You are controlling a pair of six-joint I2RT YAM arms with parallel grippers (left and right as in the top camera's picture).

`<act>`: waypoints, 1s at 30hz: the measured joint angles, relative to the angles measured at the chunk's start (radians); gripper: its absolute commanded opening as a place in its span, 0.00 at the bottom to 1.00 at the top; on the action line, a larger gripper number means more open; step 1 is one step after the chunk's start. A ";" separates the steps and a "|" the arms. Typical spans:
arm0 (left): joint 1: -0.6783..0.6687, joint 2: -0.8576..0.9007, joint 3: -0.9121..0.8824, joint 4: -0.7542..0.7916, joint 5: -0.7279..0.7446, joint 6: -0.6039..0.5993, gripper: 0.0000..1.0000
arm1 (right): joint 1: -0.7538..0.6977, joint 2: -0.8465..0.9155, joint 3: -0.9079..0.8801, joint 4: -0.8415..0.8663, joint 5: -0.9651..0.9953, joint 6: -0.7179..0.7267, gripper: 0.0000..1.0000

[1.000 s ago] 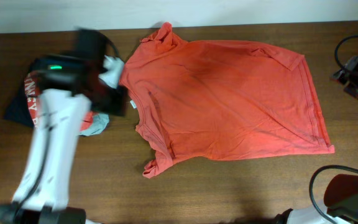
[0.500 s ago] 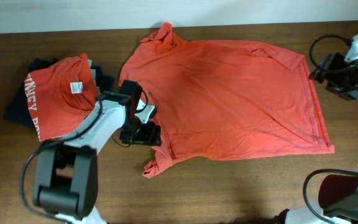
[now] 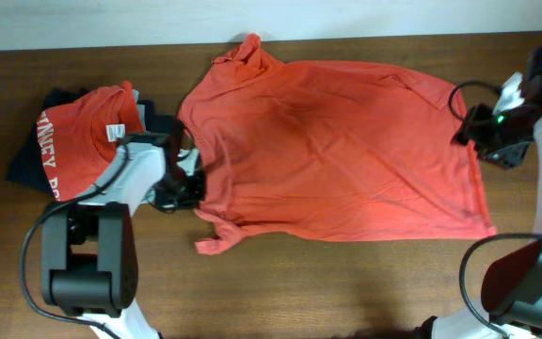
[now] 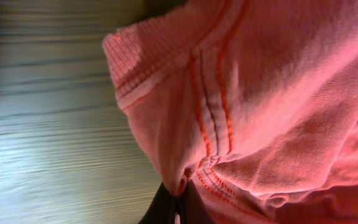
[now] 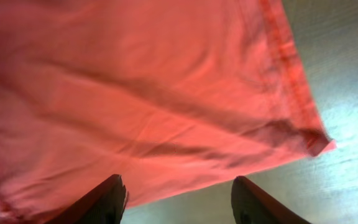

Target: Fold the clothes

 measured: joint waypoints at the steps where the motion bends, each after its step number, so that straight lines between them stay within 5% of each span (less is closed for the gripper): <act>1: 0.016 0.000 0.002 -0.005 -0.010 -0.003 0.00 | -0.001 0.001 -0.040 0.030 0.009 0.003 0.61; 14: 0.065 0.000 0.003 -0.034 -0.070 -0.011 0.01 | -0.046 0.013 -0.509 0.569 0.022 0.019 0.74; 17: 0.065 0.000 0.003 -0.034 -0.071 -0.011 0.01 | -0.046 0.014 -0.570 0.677 0.022 0.020 0.62; 22: 0.065 0.000 0.003 -0.034 -0.073 -0.011 0.00 | -0.046 0.032 -0.589 0.743 0.035 0.022 0.23; 30: 0.065 0.000 0.003 -0.053 -0.073 -0.011 0.00 | -0.046 0.136 -0.584 0.853 0.045 0.046 0.17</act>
